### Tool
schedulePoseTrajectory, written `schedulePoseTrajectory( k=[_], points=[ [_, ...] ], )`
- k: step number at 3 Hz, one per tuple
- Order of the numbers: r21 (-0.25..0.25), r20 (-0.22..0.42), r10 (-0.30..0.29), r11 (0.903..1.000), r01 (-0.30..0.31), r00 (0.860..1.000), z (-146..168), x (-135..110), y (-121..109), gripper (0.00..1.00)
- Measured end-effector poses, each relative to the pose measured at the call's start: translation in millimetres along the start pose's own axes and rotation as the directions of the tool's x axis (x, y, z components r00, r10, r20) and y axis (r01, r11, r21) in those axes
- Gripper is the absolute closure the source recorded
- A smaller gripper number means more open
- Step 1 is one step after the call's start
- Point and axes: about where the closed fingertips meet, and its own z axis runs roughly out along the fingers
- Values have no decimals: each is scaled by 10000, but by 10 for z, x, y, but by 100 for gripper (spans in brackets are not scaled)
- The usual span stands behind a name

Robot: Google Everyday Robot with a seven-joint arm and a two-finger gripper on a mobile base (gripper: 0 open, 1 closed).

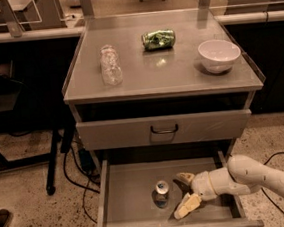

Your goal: Pick redbull can from middle drawer and place on counter

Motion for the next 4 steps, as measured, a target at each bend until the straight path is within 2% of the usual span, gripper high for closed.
schedulePoseTrajectory(
  k=[1, 3, 4],
  points=[
    [0, 298, -82, 10000, 82, 9995, 183, 14, -71, 0],
    [227, 618, -558, 9983, 545, 9965, 342, -116, -270, 0],
    [178, 723, -476, 9988, 464, 9962, 440, -72, -274, 0]
  ],
)
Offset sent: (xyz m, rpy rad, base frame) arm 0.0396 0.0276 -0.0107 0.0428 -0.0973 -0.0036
